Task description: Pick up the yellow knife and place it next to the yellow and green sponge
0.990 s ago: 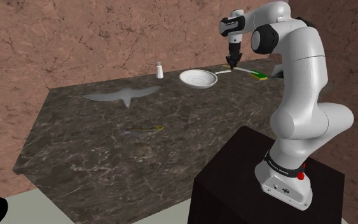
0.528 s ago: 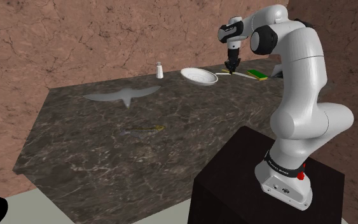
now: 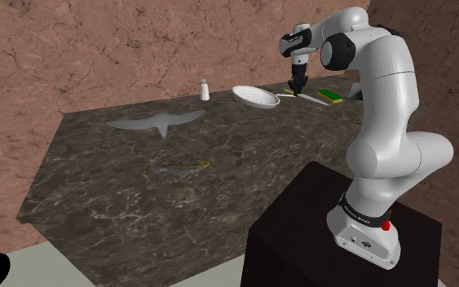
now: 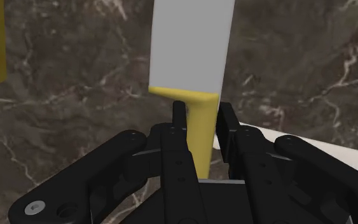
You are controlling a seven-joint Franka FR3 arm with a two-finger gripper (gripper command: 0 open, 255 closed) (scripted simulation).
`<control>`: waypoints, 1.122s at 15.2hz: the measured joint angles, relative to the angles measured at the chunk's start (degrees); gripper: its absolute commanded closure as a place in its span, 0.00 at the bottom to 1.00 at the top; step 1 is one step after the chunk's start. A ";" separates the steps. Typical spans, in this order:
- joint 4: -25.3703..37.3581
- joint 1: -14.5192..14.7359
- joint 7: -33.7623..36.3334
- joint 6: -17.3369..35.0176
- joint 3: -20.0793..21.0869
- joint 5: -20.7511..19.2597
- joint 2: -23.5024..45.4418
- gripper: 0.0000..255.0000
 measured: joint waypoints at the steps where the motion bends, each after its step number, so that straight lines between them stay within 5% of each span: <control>1: -0.03 -0.01 0.00 0.01 -0.01 -0.01 -0.02 0.00; 17: 8.59 0.01 -0.12 -7.79 0.07 0.13 0.86 0.00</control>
